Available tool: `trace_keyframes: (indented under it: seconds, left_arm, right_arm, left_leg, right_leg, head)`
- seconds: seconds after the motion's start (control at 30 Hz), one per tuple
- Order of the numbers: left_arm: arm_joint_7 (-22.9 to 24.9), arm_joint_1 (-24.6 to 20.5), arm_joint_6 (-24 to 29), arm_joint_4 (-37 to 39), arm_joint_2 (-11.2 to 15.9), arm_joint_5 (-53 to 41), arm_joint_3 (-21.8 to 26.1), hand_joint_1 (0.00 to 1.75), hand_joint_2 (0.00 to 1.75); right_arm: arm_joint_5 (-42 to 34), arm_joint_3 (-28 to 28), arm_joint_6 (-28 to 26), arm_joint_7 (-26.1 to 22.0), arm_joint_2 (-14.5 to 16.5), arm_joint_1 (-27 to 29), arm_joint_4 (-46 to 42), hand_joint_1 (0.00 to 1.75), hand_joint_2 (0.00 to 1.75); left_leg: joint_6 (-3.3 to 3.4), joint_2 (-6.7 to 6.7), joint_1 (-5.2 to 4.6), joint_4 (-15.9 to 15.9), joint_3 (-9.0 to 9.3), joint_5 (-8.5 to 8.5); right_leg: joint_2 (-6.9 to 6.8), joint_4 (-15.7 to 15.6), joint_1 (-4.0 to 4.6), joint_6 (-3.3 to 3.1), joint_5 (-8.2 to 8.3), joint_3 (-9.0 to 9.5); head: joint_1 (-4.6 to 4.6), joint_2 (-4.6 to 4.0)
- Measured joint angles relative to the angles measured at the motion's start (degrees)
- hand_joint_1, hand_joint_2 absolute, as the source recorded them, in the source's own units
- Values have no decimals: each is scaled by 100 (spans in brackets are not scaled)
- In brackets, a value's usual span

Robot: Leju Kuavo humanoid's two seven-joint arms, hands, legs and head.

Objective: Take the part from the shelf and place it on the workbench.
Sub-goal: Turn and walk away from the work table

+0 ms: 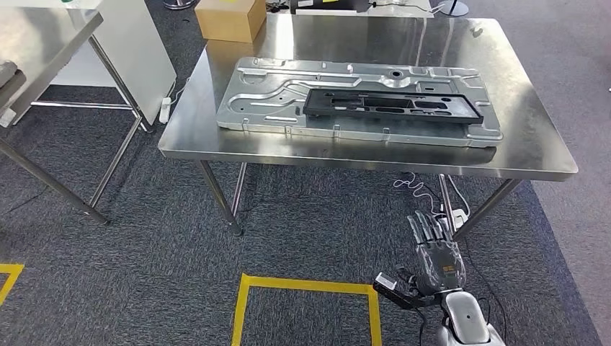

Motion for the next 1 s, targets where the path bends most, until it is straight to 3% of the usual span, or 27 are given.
trace_keyframes:
  seconds: [0.07,0.13,0.17,0.2,0.27,0.3,0.33,0.37,0.4,0.47,0.53,0.6,0.67,0.7,0.73,0.8,0.83,0.87,0.93,0.97,1.0]
  left_arm:
    - [-8,-16,20,0,-2,34,-9,0,0]
    - [3,-20,50,0,-11,67,-22,0,0]
    - [23,-24,63,0,-21,81,-30,0,0]
    - [48,-22,73,0,-31,90,-38,0,0]
    - [92,-4,83,0,-51,95,-57,0,0]
    - [101,11,86,0,-57,95,-67,0,0]
    - [105,24,87,0,-63,97,-74,0,0]
    - [108,30,87,0,-67,99,-80,0,0]
    - [108,29,87,0,-71,101,-83,0,0]
    - [109,17,87,0,-78,104,-84,0,0]
    - [116,4,87,0,-85,103,-86,0,0]
    - [135,-8,95,0,-90,96,-93,0,0]
    - [155,-7,113,0,-92,91,-111,0,0]
    - [163,2,127,0,-92,96,-121,0,0]
    - [168,14,142,0,-92,109,-128,0,0]
    - [186,32,163,0,-92,131,-137,0,0]
    - [199,35,166,0,-92,134,-147,0,0]
    - [212,35,167,0,-92,127,-164,0,0]
    - [214,24,166,0,-92,113,-208,0,0]
    - [200,15,166,0,-92,106,-223,0,0]
    - [181,-1,166,0,-90,98,-233,0,0]
  right_arm:
    - [-288,-237,23,-141,158,45,337,0,175]
    - [-982,-562,238,-315,327,88,925,0,175]
    - [-1396,-786,426,-341,415,138,1263,0,175]
    - [-1762,-1027,605,-322,494,217,1572,0,175]
    - [-2105,-1459,789,-235,615,399,2073,0,175]
    - [-2158,-1606,802,-220,660,472,2262,0,175]
    - [-2171,-1711,808,-218,696,519,2417,0,175]
    - [-2178,-1794,822,-211,733,546,2555,0,175]
    - [-2180,-1863,841,-203,763,557,2667,0,175]
    - [-2180,-1982,885,-185,804,559,2820,0,175]
    - [-2273,-2092,1053,-92,831,545,2917,0,175]
    - [-2629,-2291,1526,227,864,582,3042,0,175]
    - [-3117,-2649,2099,805,942,693,3200,0,175]
    - [-3319,-2850,2278,1112,993,758,3265,0,175]
    - [-3490,-3043,2366,1368,1046,838,3320,0,175]
    - [-3742,-3390,2339,1654,1147,990,3383,0,175]
    - [-3810,-3542,2302,1704,1201,1046,3404,0,175]
    - [-3816,-3665,2267,1706,1254,1078,3420,0,175]
    - [-3707,-3787,2203,1577,1336,1094,3444,0,175]
    - [-3637,-3805,2166,1457,1364,1095,3451,0,175]
    - [-3581,-3818,2128,1315,1391,1090,3456,0,175]
  left_leg:
    - [70,-15,-38,-509,291,-131]
    - [152,-7,-39,-592,268,-47]
    - [206,0,-26,-622,234,26]
    - [261,3,-11,-654,179,113]
    - [329,3,-5,-671,22,271]
    - [336,10,-12,-659,-75,342]
    - [329,29,-19,-640,-175,407]
    - [319,56,-24,-612,-285,468]
    - [305,83,-25,-575,-392,517]
    - [271,114,-24,-474,-585,595]
    - [217,126,-37,-368,-716,660]
    - [154,131,-39,-326,-759,731]
    - [79,109,-22,-323,-778,765]
    - [40,86,-12,-250,-811,640]
    - [1,63,0,-84,-867,404]
    - [-63,38,35,531,-1004,-247]
    - [-86,37,50,877,-1047,-464]
    - [-101,37,59,1137,-1039,-538]
    - [-101,35,64,1173,-790,-313]
    - [-84,35,63,911,-531,-146]
    - [-55,33,56,477,-183,-99]
  right_leg:
    - [6,-29,-2,65,117,-27]
    - [5,-90,-9,139,216,-10]
    - [6,-68,-9,166,158,-24]
    - [8,51,-11,184,-25,-67]
    - [11,620,-19,208,-651,-230]
    - [11,1013,-23,225,-923,-319]
    - [10,1346,-25,243,-1055,-365]
    - [7,1554,-28,259,-1049,-341]
    - [4,1552,-35,268,-922,-210]
    - [0,986,-54,265,-686,345]
    - [1,188,-41,232,-779,919]
    - [-1,-155,-12,177,-904,1103]
    - [-33,-168,-15,86,-822,1047]
    - [-55,-179,-20,31,-757,1000]
    - [-77,-191,-29,-17,-683,935]
    - [-94,-187,-30,-72,-540,756]
    - [-88,-179,-26,-79,-465,654]
    - [-76,-166,-23,-80,-388,545]
    - [-45,-126,-21,-59,-250,330]
    - [-35,-101,-21,-41,-195,232]
    - [-26,-73,-18,-15,-146,152]
  head:
    - [-2,0]
    - [-9,0]
    - [-13,0]
    - [-5,0]
    - [8,0]
    - [15,0]
    - [14,0]
    - [14,0]
    - [14,0]
    - [13,0]
    - [7,0]
    - [2,0]
    - [2,0]
    - [-2,0]
    - [-6,0]
    - [-12,0]
    - [-13,0]
    - [-13,0]
    - [-14,0]
    - [-15,0]
    - [-15,0]
